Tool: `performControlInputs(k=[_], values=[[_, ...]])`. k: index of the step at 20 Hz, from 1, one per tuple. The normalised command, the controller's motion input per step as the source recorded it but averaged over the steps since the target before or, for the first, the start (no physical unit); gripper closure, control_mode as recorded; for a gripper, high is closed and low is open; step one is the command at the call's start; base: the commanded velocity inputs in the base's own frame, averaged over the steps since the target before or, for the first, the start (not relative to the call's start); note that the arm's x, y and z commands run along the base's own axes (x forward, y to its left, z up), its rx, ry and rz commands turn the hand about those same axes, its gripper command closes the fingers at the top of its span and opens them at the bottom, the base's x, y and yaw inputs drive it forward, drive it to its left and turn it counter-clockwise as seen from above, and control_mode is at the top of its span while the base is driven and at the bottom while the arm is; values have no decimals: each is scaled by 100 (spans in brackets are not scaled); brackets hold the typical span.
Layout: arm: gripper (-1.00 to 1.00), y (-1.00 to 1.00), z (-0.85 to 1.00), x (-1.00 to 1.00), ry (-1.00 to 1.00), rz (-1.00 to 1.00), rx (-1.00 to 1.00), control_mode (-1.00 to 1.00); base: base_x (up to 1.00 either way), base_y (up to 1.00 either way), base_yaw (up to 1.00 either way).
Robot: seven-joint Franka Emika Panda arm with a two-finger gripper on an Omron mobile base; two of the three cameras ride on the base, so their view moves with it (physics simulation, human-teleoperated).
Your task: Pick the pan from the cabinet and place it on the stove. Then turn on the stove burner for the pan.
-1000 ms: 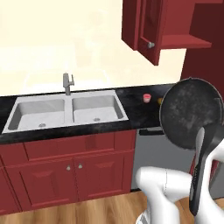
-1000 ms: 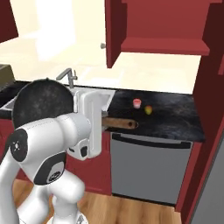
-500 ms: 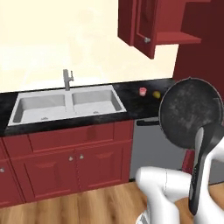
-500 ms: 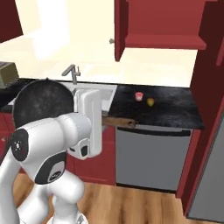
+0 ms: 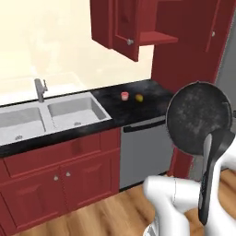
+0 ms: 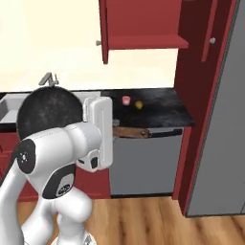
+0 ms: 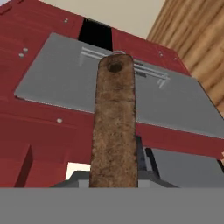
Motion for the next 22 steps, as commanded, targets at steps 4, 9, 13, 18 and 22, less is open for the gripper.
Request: performControlInputs(k=[4,9,13,18,22], values=[[100,0,0,0,0,0,0,100,-39,33,-42],[100,0,0,0,0,0,0,100,-44,31,-43],[100,0,0,0,0,0,0,100,-43,4,-43],[100,0,0,0,0,0,0,100,-33,3,-43],[100,0,0,0,0,0,0,100,-27,11,-42]])
